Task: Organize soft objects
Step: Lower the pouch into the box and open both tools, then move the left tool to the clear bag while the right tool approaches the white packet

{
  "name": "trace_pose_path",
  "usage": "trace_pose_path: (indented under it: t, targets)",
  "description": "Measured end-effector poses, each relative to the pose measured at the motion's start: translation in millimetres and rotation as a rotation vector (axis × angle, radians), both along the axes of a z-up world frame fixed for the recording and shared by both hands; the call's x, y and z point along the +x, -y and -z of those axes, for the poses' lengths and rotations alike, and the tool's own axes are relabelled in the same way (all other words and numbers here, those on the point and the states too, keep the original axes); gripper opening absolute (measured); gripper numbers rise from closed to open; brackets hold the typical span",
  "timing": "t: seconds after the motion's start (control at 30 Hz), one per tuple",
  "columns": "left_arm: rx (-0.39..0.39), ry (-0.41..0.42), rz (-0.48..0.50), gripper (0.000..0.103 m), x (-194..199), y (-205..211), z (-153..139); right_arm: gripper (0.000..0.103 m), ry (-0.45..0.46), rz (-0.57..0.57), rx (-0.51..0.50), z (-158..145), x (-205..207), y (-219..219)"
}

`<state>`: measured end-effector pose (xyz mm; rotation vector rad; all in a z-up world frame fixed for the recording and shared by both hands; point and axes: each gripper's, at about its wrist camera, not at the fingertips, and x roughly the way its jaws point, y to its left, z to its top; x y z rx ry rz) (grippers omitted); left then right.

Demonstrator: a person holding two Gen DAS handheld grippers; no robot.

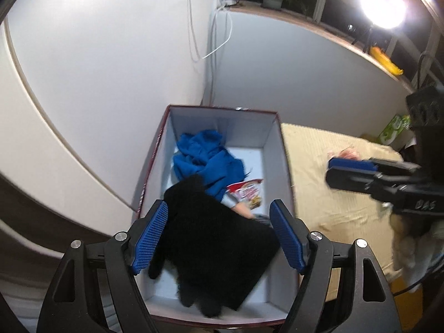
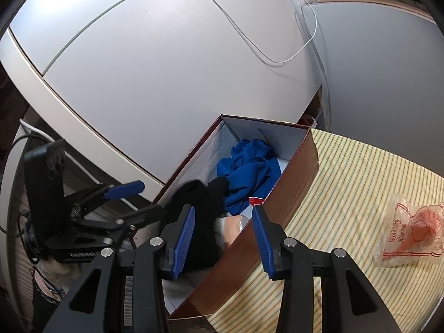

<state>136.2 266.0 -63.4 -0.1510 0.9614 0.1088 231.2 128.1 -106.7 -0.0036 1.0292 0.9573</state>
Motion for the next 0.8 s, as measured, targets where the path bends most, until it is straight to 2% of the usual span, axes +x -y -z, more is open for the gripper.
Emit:
trace_pose_path:
  t: [0.27,0.43,0.53,0.7,0.8]
  targets:
    - [-0.001,0.092,0.044,0.076,-14.8,32.8,-19.2,0.047,0.043,0.023,-0.004,-10.8,-8.6,30.0]
    - [-0.02,0.178,0.054,0.076,-24.8,54.4,-21.6,0.053,0.071,0.051,-0.008,-19.1,-17.4,69.3]
    - [-0.086,0.2,0.071,0.076,-28.6,67.7,-14.3,0.054,0.093,0.084,-0.023,-24.2,-22.7,102.5]
    - [-0.181,0.222,0.104,0.076,-31.3,91.0,-1.6,0.055,0.186,0.166,-0.093,-28.9,-34.5,161.3]
    - [-0.205,0.231,0.124,0.076,-32.0,109.9,8.0,0.055,0.219,0.208,-0.127,-27.7,-42.5,194.3]
